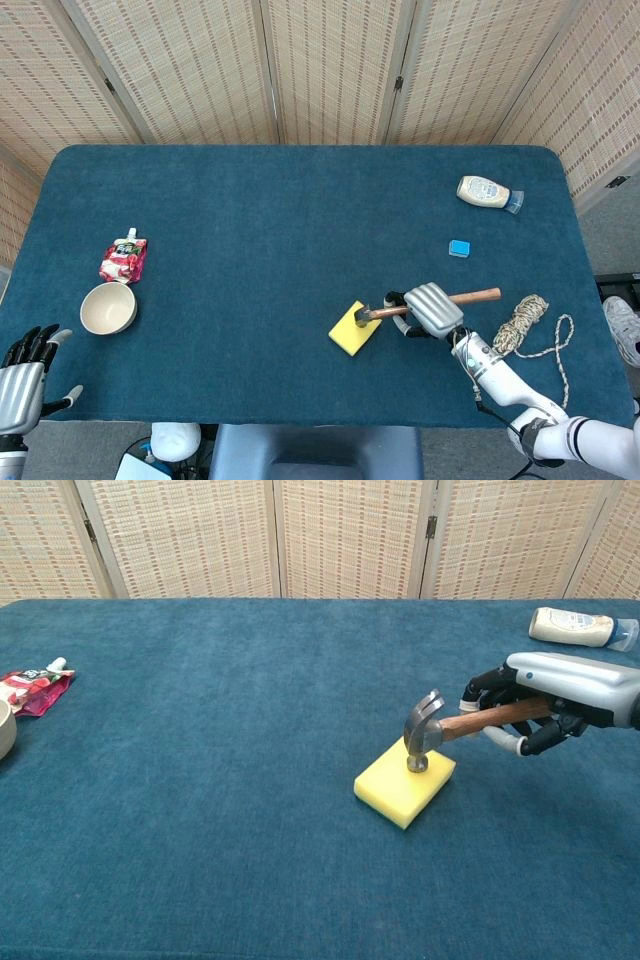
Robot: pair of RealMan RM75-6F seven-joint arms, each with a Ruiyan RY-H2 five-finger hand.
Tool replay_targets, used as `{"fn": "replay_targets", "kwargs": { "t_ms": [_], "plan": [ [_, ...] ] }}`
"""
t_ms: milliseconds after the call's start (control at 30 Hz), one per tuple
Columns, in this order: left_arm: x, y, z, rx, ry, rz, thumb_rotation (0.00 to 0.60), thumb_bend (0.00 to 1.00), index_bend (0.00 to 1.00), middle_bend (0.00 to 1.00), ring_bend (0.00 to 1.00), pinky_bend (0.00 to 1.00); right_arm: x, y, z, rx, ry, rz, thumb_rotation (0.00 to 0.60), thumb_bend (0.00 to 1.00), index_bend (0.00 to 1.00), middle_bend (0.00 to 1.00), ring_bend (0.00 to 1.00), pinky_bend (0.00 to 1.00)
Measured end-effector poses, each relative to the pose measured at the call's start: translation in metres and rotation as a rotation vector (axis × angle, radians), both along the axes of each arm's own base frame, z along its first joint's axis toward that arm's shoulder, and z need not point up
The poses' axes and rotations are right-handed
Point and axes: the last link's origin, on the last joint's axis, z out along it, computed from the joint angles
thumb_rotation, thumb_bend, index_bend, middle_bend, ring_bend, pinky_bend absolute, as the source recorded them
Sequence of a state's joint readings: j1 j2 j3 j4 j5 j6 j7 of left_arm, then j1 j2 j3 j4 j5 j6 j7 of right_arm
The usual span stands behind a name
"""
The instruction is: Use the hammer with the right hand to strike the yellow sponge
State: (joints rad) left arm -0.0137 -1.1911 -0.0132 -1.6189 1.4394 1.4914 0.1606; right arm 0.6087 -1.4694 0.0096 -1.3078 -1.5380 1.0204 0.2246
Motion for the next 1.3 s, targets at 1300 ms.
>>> {"fn": "replay_targets", "kwargs": {
  "t_ms": [1300],
  "plan": [
    [0.001, 0.000, 0.001, 0.002, -0.002, -0.001, 0.600, 0.21, 0.21, 0.14, 0.10, 0.17, 0.011, -0.001, 0.010, -0.063, -0.172, 0.017, 0.600, 1.00, 0.82, 0.82, 0.82, 0.85]
  ]
}}
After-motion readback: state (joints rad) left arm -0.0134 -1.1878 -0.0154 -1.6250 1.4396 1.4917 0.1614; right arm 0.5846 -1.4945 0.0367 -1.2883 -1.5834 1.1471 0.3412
